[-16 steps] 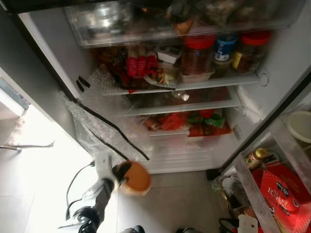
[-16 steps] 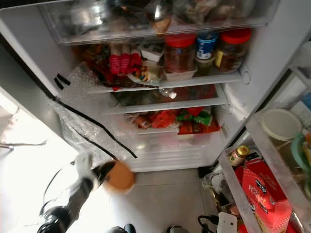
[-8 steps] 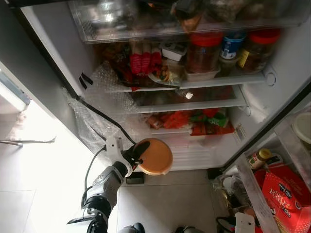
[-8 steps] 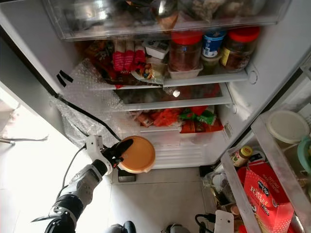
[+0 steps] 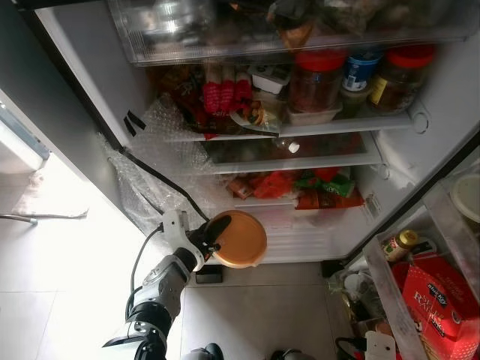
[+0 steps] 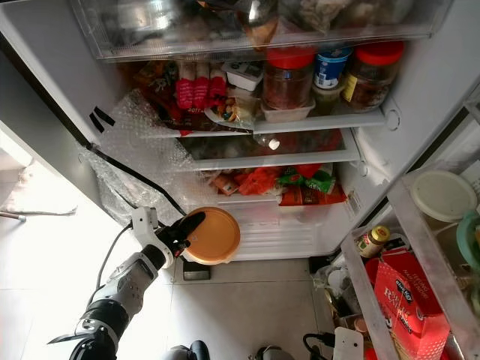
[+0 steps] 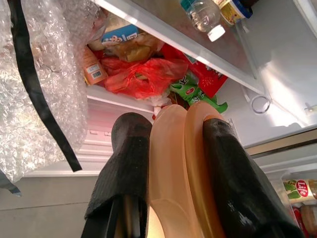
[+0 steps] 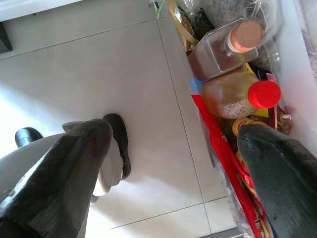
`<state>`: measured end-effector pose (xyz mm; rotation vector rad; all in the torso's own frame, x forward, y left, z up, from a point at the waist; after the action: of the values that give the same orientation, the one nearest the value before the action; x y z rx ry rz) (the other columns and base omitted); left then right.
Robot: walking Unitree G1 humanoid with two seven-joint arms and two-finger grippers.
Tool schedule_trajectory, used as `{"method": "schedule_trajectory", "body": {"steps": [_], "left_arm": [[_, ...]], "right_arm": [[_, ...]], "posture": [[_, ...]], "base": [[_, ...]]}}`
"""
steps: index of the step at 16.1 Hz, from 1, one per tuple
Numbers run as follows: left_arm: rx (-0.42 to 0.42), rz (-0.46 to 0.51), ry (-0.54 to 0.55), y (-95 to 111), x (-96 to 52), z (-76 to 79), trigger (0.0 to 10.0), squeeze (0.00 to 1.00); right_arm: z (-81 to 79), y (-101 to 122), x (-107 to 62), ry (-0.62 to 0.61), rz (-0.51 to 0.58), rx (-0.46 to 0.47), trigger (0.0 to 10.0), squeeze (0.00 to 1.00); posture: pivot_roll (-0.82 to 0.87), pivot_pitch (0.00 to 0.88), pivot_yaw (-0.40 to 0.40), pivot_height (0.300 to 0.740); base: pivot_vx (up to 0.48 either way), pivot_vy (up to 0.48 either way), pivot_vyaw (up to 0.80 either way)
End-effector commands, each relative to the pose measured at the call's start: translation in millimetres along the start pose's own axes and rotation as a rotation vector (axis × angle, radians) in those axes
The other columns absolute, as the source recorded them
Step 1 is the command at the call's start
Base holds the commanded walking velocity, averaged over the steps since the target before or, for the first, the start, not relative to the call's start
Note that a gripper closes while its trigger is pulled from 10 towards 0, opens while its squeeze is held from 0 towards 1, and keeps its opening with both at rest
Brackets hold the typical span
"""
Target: Restocking fridge
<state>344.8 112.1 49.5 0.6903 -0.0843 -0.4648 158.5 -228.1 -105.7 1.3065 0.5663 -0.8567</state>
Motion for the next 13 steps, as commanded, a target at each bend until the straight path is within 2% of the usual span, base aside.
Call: {"method": "schedule_trajectory", "body": {"steps": [1, 5, 8, 13], "left_arm": [[0.001, -0.015, 0.015, -4, -5.9, -6.0, 10.0, 0.00], [0.015, -0.024, 0.014, -4, -6.8, -6.5, 10.0, 0.00], [0.016, -0.025, 0.013, -4, -7.1, -6.9, 10.0, 0.00], [0.019, -0.026, 0.011, -3, -7.1, -6.8, 10.0, 0.00]], "right_arm": [[-2.0, -14, -3.6, 0.006, -0.042, -0.010, 10.0, 0.00], [6.1, -12, -3.5, -0.058, -0.036, -0.049, 10.0, 0.00], [17.6, -10, -3.7, -0.137, -0.032, -0.136, 10.0, 0.00], [20.9, -10, -4.0, -0.161, -0.035, -0.154, 10.0, 0.00]], "posture": [[-0.08, 0.210, 0.067, 0.740], [-0.08, 0.211, 0.068, 0.740], [-0.08, 0.211, 0.070, 0.740], [-0.08, 0.210, 0.073, 0.740]], "base": [[0.000, 0.000, 0.00], [0.000, 0.000, 0.00], [0.000, 0.000, 0.00], [0.000, 0.000, 0.00]]}}
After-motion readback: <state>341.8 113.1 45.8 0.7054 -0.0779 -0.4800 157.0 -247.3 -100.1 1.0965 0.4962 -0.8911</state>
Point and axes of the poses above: a point about 5 cm out from each wrist's last joint towards the gripper, its own x axis pointing out of the wrist towards the gripper, its own y axis along the axis of the wrist's last joint, z = x × y, the point moved 2 cm from there along x, pointing out of the wrist towards the gripper, and after that the axes turned 14 degrees about -x, right-handed, at the moved point
